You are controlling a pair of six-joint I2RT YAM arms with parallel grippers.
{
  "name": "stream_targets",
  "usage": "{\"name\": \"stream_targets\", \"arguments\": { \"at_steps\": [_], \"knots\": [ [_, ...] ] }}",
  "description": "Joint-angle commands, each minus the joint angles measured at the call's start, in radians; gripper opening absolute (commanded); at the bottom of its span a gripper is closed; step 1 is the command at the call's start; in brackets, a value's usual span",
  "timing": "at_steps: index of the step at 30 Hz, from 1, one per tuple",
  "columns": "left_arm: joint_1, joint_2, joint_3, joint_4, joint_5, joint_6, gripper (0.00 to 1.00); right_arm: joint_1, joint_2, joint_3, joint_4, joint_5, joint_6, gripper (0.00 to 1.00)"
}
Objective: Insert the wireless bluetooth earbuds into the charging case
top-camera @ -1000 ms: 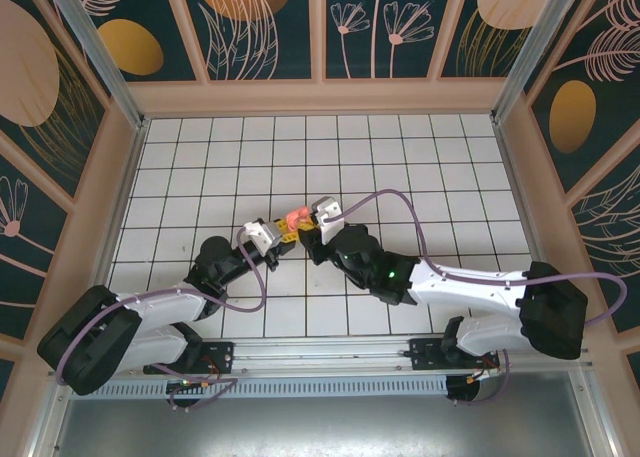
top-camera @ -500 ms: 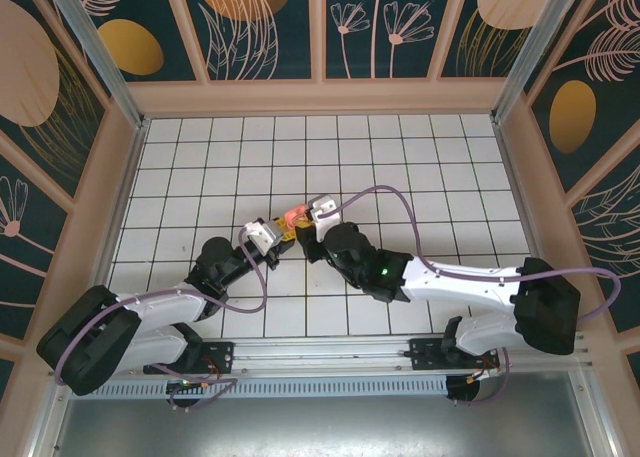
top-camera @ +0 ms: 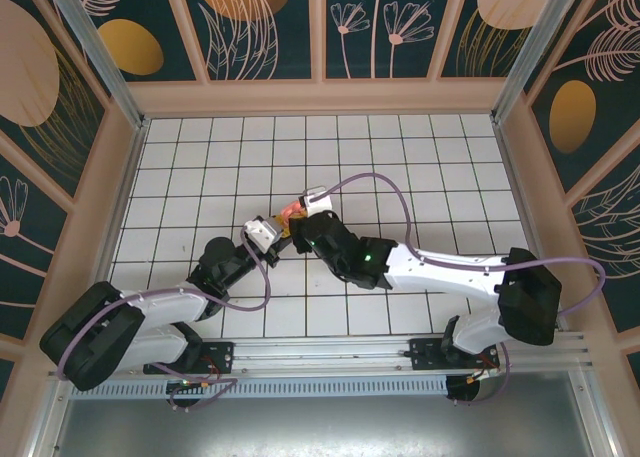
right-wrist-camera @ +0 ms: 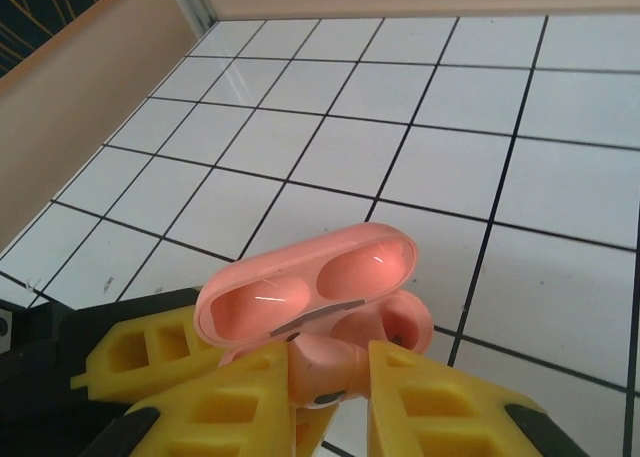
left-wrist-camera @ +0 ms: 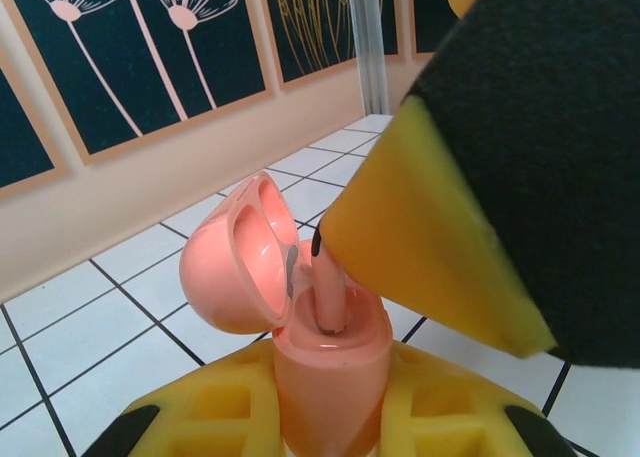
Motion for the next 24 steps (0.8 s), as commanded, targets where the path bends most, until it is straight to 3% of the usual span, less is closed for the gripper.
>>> {"name": "stream_targets", "arguments": {
  "at_steps": [1, 16, 24],
  "knots": [
    [-0.018, 0.002, 0.027, 0.153, 0.009, -0.012, 0.13, -0.012, 0.033, 0.030, -0.102, -0.048, 0.106, 0.21],
    [-0.020, 0.029, 0.025, 0.187, 0.021, -0.029, 0.13, -0.076, 0.013, -0.009, 0.000, -0.216, 0.178, 0.22],
    [-0.021, 0.032, 0.031, 0.185, 0.024, -0.032, 0.13, -0.082, 0.012, -0.020, 0.014, -0.245, 0.176, 0.23]
  ]
}}
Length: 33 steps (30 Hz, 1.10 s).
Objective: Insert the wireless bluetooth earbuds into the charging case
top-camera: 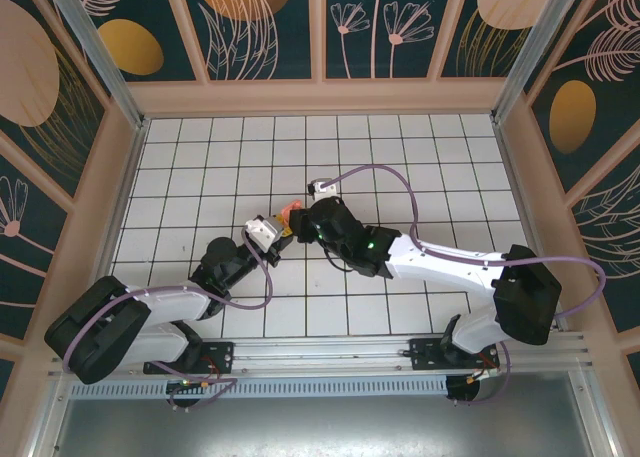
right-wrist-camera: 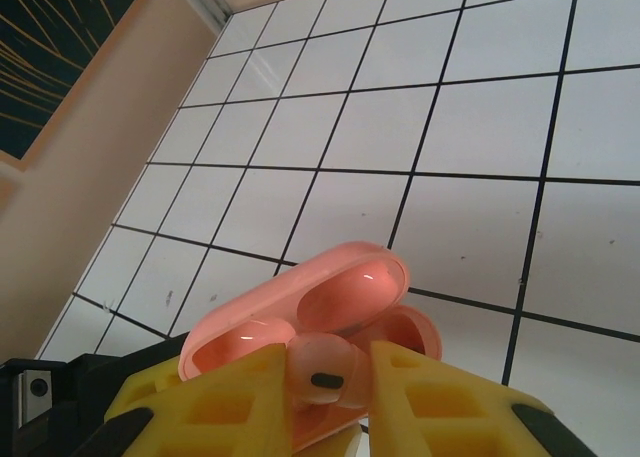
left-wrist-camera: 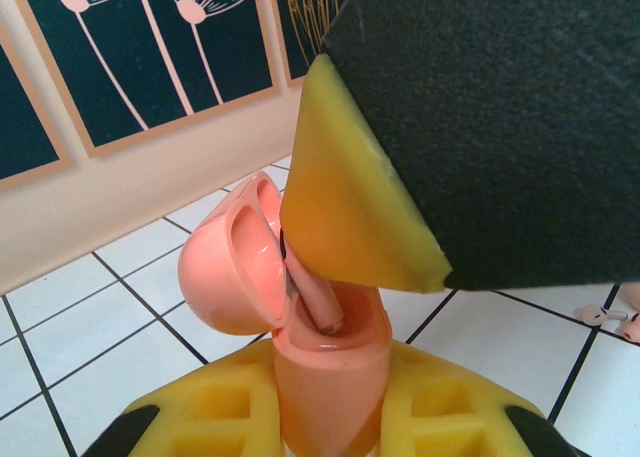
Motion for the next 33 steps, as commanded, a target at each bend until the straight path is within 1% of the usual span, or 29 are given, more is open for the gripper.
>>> {"name": "stream_targets", "arguments": {
  "at_steps": [1, 7, 11, 17, 24, 29, 33],
  "knots": [
    [-0.015, -0.003, 0.031, 0.143, 0.044, -0.013, 0.13, 0.009, 0.002, -0.028, -0.003, -0.060, 0.016, 0.23],
    [-0.015, -0.006, 0.031, 0.143, 0.046, -0.017, 0.13, 0.009, -0.001, -0.030, -0.027, -0.036, 0.016, 0.23],
    [-0.017, -0.006, 0.030, 0.143, 0.043, -0.016, 0.13, 0.010, -0.012, -0.022, -0.066, 0.026, -0.002, 0.22],
    [-0.017, -0.007, 0.028, 0.141, 0.048, -0.015, 0.13, 0.015, -0.022, -0.013, -0.078, 0.072, -0.062, 0.22],
    [-0.017, -0.009, 0.035, 0.129, 0.072, -0.012, 0.13, 0.030, -0.012, -0.002, -0.095, 0.093, -0.171, 0.21],
    [-0.016, -0.015, 0.034, 0.128, 0.068, -0.010, 0.12, 0.037, -0.029, -0.003, -0.124, 0.145, -0.209, 0.21],
    [-0.017, -0.016, 0.034, 0.129, 0.072, -0.010, 0.13, 0.045, -0.037, -0.008, -0.119, 0.158, -0.244, 0.21]
  ]
}}
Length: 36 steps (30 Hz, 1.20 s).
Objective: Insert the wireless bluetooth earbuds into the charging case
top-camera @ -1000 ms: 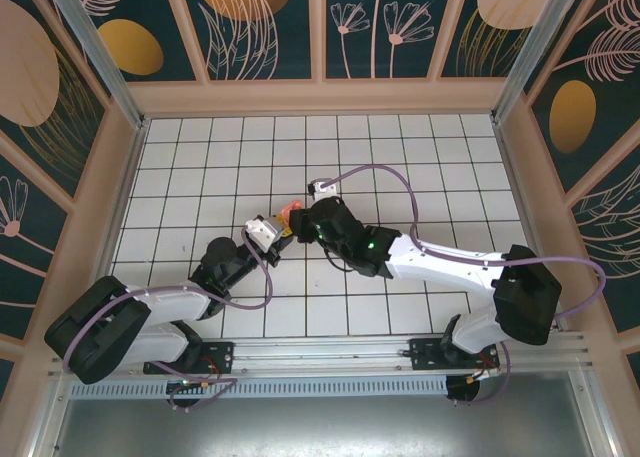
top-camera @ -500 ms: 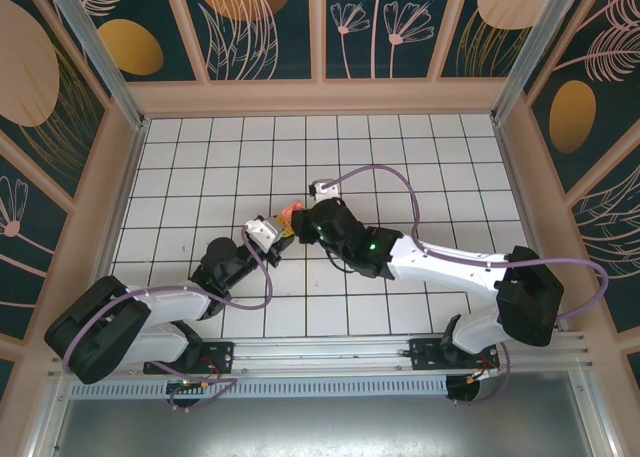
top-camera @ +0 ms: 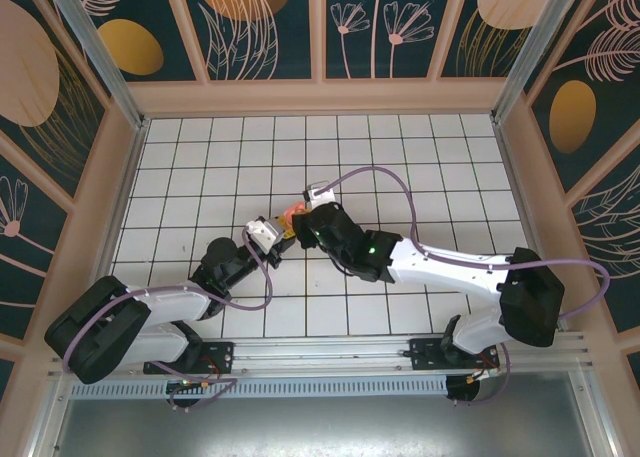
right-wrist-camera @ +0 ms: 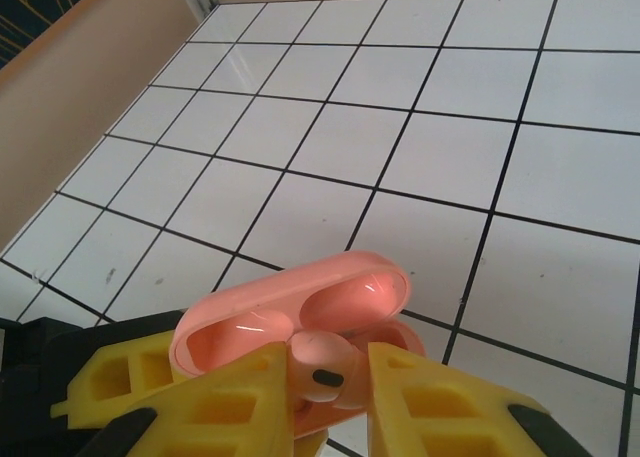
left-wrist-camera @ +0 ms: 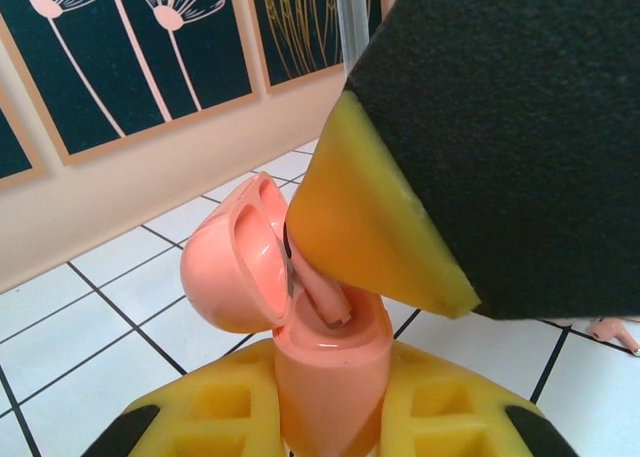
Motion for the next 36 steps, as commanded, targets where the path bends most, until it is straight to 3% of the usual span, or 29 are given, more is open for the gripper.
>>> {"name": "stream_targets", "arguments": {
  "at_steps": [1, 6, 12, 23, 36],
  "knots": [
    [-0.010, -0.016, 0.035, 0.124, 0.037, -0.003, 0.12, 0.011, -0.009, -0.002, -0.076, 0.055, -0.064, 0.21],
    [-0.010, -0.019, 0.032, 0.124, 0.053, -0.002, 0.12, 0.021, -0.028, -0.028, -0.036, 0.041, -0.123, 0.21],
    [-0.009, -0.023, 0.032, 0.130, 0.096, -0.011, 0.13, 0.015, -0.130, -0.149, 0.161, -0.074, -0.194, 0.21],
    [-0.009, -0.011, 0.032, 0.161, 0.141, -0.028, 0.13, -0.001, -0.238, -0.270, 0.331, -0.184, -0.222, 0.21],
    [-0.009, -0.005, 0.039, 0.170, 0.176, -0.035, 0.13, -0.001, -0.213, -0.270, 0.337, -0.201, -0.259, 0.21]
  ]
}}
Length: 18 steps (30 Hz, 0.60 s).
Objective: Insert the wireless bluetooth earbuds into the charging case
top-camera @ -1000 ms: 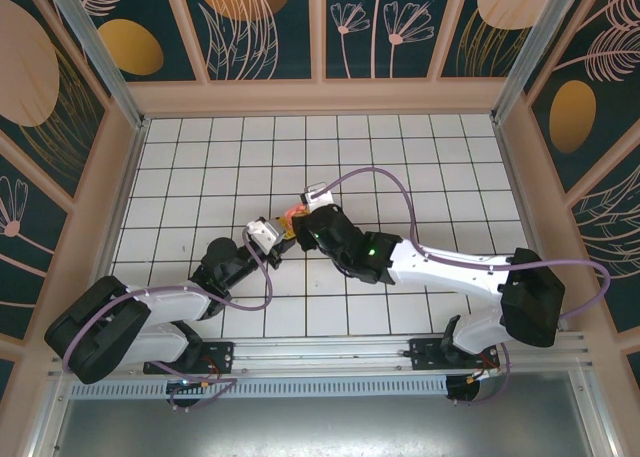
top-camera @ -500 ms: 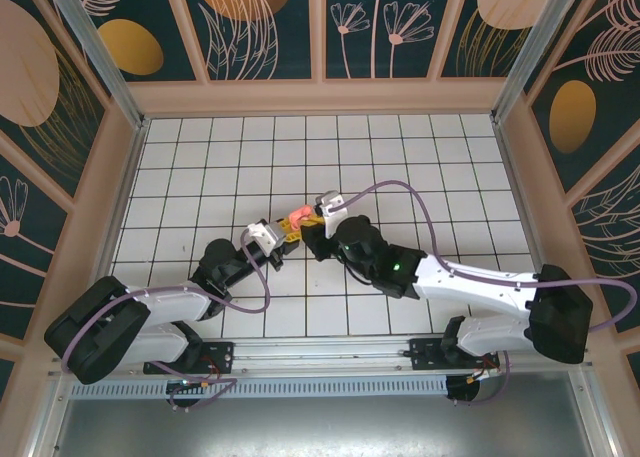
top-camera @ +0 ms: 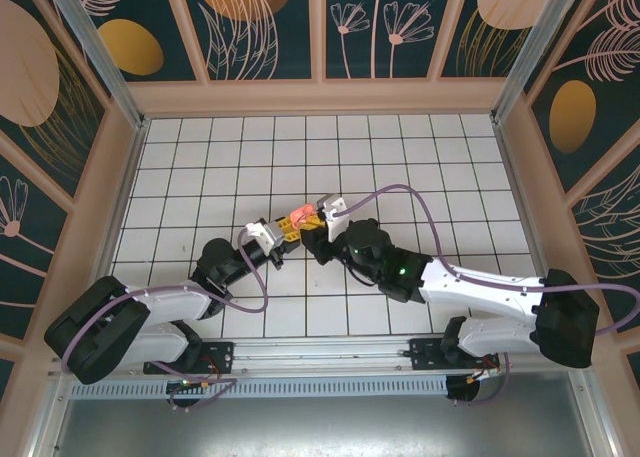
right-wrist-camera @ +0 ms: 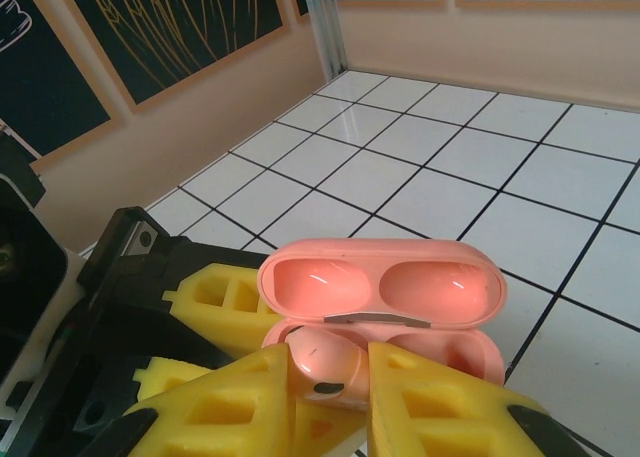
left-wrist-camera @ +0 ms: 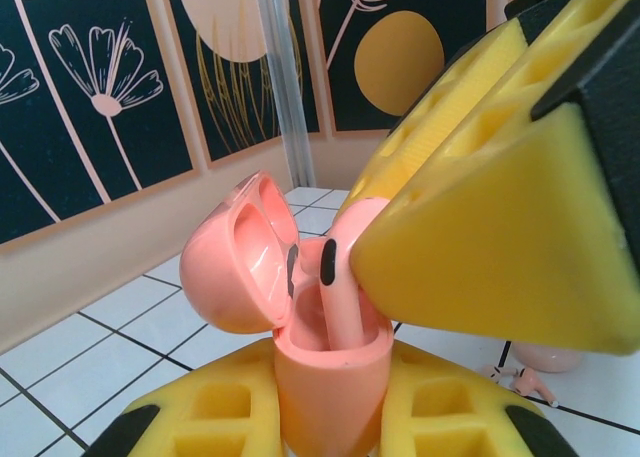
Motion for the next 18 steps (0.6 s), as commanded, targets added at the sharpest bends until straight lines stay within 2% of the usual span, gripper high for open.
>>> {"name": "stream_targets", "arguments": {
  "at_steps": [1, 13, 18],
  "knots": [
    [-0.004, -0.005, 0.030, 0.063, 0.030, -0.015, 0.13, -0.003, 0.014, -0.006, 0.029, -0.017, -0.028, 0.22],
    [-0.003, -0.008, 0.038, 0.044, 0.108, -0.013, 0.14, -0.007, 0.029, 0.019, -0.061, -0.052, -0.181, 0.25],
    [-0.004, -0.010, 0.047, 0.030, 0.138, -0.020, 0.14, -0.025, 0.031, 0.038, -0.104, -0.052, -0.186, 0.28]
  ]
}}
